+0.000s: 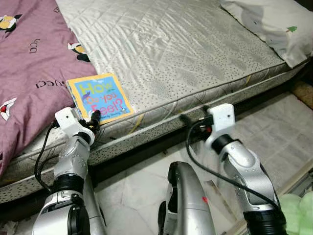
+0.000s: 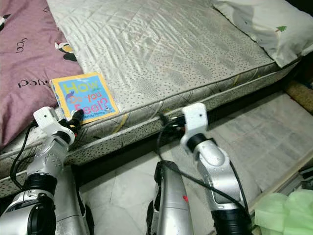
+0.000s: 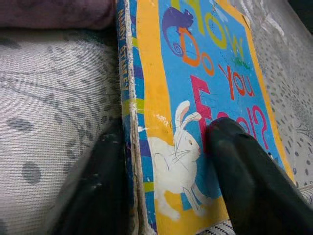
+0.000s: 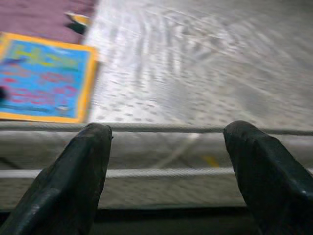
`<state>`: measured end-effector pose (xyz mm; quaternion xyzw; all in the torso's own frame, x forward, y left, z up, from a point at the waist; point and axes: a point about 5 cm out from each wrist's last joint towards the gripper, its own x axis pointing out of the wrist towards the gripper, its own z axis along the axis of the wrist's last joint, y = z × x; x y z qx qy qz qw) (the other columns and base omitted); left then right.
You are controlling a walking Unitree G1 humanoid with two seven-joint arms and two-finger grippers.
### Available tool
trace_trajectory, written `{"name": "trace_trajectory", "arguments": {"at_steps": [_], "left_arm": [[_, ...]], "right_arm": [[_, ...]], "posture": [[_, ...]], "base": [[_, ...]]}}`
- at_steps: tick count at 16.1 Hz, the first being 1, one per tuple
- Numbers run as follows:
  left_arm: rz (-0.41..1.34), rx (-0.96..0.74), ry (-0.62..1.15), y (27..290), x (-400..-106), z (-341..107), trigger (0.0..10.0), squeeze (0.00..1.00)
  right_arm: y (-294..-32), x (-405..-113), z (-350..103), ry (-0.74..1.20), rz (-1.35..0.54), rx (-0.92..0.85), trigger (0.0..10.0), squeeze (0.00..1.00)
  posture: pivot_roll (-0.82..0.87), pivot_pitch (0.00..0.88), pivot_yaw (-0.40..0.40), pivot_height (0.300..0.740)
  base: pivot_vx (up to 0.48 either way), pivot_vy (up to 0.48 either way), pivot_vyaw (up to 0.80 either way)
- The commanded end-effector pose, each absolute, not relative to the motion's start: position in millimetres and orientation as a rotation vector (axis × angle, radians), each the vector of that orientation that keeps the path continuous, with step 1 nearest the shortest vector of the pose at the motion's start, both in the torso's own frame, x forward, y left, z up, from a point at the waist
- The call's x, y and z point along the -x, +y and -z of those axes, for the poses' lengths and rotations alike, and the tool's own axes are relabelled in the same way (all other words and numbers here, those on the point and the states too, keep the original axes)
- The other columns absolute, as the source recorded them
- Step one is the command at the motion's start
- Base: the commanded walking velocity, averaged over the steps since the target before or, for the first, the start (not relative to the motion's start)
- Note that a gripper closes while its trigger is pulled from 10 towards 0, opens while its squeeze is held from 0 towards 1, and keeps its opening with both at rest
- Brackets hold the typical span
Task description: Clean up the room
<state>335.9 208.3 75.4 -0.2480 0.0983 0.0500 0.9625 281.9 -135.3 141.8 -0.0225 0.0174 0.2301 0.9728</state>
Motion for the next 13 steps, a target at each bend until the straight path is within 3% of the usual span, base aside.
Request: {"name": "trace_trajectory", "arguments": {"at_steps": [1,2,4,13], "left_arm": [[-0.085,0.527,0.233,203,-335,-70,0.0,0.0],[-0.08,0.559,0.217,205,-337,-73,0.0,0.0],[-0.071,0.563,0.205,207,-337,-76,0.0,0.0],[-0.033,0.542,0.114,203,-336,-99,0.0,0.0]], "right_arm": [[-134,-280,-146,0.033,-0.515,0.021,10.0,0.0],[-125,-273,-144,0.065,-0.644,-0.044,10.0,0.0],[-119,-269,-142,0.084,-0.724,-0.064,10.0,0.0],[-111,-286,-134,0.028,-0.589,-0.037,10.0,0.0]], "posture": [[-0.11,0.113,-0.14,0.492],[-0.1,0.111,-0.135,0.492],[-0.09,0.106,-0.128,0.492],[0.0,0.066,-0.087,0.492]], "base": [[0.0,0.0,0.0],[0.0,0.0,0.0],[0.0,0.0,0.0],[0.0,0.0,0.0]]}}
